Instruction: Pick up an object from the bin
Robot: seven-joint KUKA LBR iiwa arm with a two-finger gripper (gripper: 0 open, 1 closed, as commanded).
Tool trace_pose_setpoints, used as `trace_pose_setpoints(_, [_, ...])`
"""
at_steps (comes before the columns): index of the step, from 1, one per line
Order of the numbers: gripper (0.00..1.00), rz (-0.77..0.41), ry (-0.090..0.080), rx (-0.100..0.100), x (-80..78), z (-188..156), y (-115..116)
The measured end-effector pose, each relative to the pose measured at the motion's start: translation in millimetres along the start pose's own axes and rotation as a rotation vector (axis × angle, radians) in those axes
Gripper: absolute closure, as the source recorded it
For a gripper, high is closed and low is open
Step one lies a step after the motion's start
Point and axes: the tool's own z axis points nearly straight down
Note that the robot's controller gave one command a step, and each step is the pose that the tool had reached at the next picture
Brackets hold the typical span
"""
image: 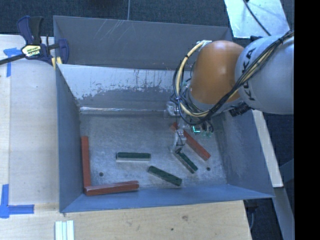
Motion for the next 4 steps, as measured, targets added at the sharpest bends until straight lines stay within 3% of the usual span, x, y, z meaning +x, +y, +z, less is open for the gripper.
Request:
trace_pose_setpoints(1, [0.00, -0.153, -0.002, -0.002, 27.1, 61.9, 79.6])
trace_pose_setpoints(2, [1.00, -0.146, -0.014, -0.002, 22.9, 57.3, 77.5])
trace_pose_setpoints(3, [0.00, -0.145, -0.008, 0.000, 25.1, 59.9, 76.4])
trace_pose_setpoints(4, [1.00, -0.144, -0.009, 0.000, 24.6, 59.3, 76.5])
